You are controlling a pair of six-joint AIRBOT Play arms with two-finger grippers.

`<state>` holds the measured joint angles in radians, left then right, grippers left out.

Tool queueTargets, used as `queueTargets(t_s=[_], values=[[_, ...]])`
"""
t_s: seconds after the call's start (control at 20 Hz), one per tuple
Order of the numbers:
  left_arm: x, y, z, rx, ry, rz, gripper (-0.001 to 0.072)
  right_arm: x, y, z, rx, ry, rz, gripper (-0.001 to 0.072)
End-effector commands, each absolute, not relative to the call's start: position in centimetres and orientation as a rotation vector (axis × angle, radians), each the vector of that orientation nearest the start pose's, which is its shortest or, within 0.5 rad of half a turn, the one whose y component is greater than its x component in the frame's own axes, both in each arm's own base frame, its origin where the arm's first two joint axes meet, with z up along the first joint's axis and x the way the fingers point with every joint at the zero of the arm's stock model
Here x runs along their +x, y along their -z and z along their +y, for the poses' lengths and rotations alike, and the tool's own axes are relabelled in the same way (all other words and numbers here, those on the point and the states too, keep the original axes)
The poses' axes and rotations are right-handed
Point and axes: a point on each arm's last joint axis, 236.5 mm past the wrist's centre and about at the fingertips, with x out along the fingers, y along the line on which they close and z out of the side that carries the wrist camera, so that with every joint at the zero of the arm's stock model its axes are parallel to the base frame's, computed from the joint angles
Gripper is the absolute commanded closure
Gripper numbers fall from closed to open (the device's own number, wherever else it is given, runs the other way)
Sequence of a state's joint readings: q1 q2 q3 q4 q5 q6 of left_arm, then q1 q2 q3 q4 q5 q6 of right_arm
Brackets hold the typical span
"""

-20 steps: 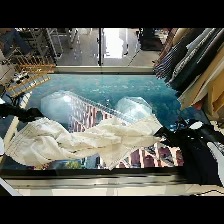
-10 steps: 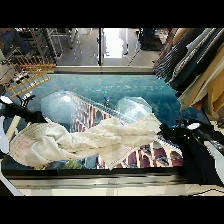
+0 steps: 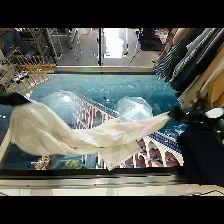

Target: Fold the clothes and pants, and hang the long-sleeved shirts on hangers.

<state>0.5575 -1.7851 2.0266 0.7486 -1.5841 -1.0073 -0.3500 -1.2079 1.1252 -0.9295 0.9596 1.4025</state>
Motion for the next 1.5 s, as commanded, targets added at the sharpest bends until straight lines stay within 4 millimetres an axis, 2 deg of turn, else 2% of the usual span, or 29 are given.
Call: queueTargets(t_s=[0.0,0.1,0.2,0.25,0.3,0.35,0.45,0.5,0.55,0.65,0.75,0.85,0.9,0.95,1.05,1.15,1.3,1.4,1.45], values=[[46.4,-29.2,13.5,-0.341,0.344,0.500,0.0692,41.0,-20.5,-5.2,0.361,-0.014,0.621,0.0678],[42.8,-38.7,15.5,-0.370,0.250,0.233,0.0692,38.6,-28.7,-6.2,0.266,0.029,0.437,0.0679],[37.5,-48.0,16.3,-0.384,0.200,-0.050,0.0691,35.1,-36.9,-7.2,0.189,0.089,0.251,0.0678],[34.4,-52.3,16.3,-0.379,0.180,-0.186,0.0691,33.3,-40.4,-7.5,0.157,0.118,0.170,0.0678],[31.5,-55.7,16.2,-0.371,0.161,-0.302,0.0691,31.3,-43.8,-7.7,0.121,0.152,0.092,0.0678],[28.3,-58.9,16.1,-0.360,0.131,-0.417,0.0691,29.4,-46.4,-7.9,0.085,0.186,0.029,0.0678],[22.8,-63.0,17.3,-0.321,0.024,-0.594,0.0691,26.3,-50.5,-8.1,0.018,0.255,-0.066,0.0678],[20.7,-64.0,18.2,-0.300,-0.038,-0.644,0.0691,25.3,-51.7,-8.2,-0.006,0.278,-0.087,0.0678],[19.2,-64.1,19.6,-0.286,-0.104,-0.659,0.0691,25.0,-51.9,-8.1,-0.013,0.281,-0.081,0.0678],[18.4,-62.1,22.5,-0.283,-0.214,-0.592,0.0691,25.8,-50.1,-8.1,-0.001,0.263,-0.004,0.0678],[20.3,-58.6,24.3,-0.313,-0.223,-0.456,0.0691,27.6,-46.2,-6.8,0.061,0.169,0.151,0.0678],[23.5,-54.5,23.6,-0.371,-0.127,-0.300,0.0691,29.1,-42.0,-2.8,0.128,-0.050,0.327,0.0678],[25.2,-52.3,23.1,-0.401,-0.080,-0.223,0.0691,29.3,-40.3,-0.5,0.153,-0.167,0.406,0.0678],[26.9,-49.9,22.7,-0.424,-0.050,-0.142,0.0691,29.3,-38.9,1.0,0.164,-0.237,0.472,0.0678],[29.6,-44.3,22.7,-0.461,-0.052,0.037,0.0691,28.8,-35.7,3.0,0.159,-0.331,0.613,0.0678],[31.1,-38.2,23.6,-0.466,-0.108,0.217,0.0691,28.2,-31.8,4.1,0.169,-0.377,0.759,0.0678],[31.7,-29.9,25.5,-0.464,-0.194,0.431,0.0691,28.2,-23.4,5.4,0.244,-0.411,1.008,0.0677],[32.1,-26.2,26.4,-0.492,-0.200,0.470,0.0691,28.6,-16.4,7.5,0.312,-0.449,1.137,0.0676],[32.3,-24.8,26.9,-0.522,-0.207,0.474,0.0691,29.6,-12.5,8.8,0.346,-0.444,1.149,0.0676]])
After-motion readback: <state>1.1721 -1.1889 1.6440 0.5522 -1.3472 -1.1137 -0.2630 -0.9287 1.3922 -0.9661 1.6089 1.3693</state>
